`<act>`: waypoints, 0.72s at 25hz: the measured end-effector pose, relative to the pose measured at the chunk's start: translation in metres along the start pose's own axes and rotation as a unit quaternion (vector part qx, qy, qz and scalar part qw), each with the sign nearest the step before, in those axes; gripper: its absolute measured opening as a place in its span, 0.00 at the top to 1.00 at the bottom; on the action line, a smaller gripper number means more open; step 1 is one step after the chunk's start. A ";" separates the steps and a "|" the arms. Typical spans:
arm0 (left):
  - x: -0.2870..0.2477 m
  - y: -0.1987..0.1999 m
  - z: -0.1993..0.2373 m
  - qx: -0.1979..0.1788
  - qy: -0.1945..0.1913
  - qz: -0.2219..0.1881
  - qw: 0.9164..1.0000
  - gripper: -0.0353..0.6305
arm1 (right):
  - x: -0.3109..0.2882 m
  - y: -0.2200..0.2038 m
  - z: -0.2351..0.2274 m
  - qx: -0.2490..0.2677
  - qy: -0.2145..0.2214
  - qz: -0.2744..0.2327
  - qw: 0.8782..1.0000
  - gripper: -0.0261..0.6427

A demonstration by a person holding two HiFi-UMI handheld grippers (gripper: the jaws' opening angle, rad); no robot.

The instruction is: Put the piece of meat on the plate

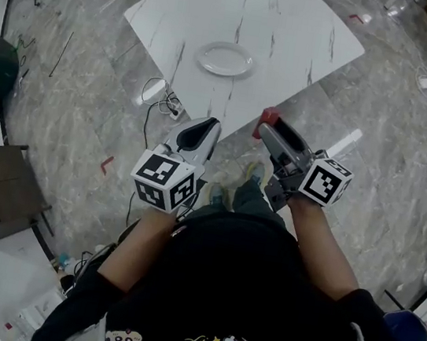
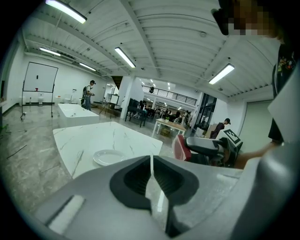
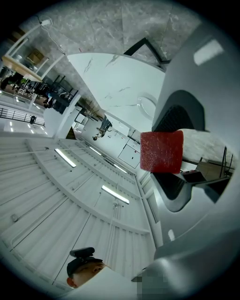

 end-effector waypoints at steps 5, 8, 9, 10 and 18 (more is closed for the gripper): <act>-0.034 0.012 0.003 0.004 0.024 0.008 1.000 0.94 | -0.007 0.034 -0.024 -0.006 0.009 0.016 1.000 0.52; -0.042 0.015 0.002 0.007 0.036 0.008 0.999 0.94 | -0.011 0.045 -0.032 -0.006 0.016 0.027 0.999 0.52; -0.045 0.016 0.002 0.008 0.041 0.008 0.999 0.95 | -0.013 0.049 -0.036 -0.005 0.019 0.031 0.999 0.52; -0.047 0.016 0.002 0.010 0.045 0.008 0.999 0.94 | -0.014 0.052 -0.039 -0.002 0.022 0.036 0.999 0.52; -0.051 0.010 0.004 0.025 0.080 0.016 0.996 0.95 | -0.035 0.068 -0.067 0.031 0.017 0.086 0.996 0.52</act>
Point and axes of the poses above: the fingertips, and each gripper's own axes: x backward along the fingers, z to its left, y out of its top, the point moved 7 cm from there along x, backward along the fingers, and after that the axes turned 4 degrees about -x, right-handed, at the moved point
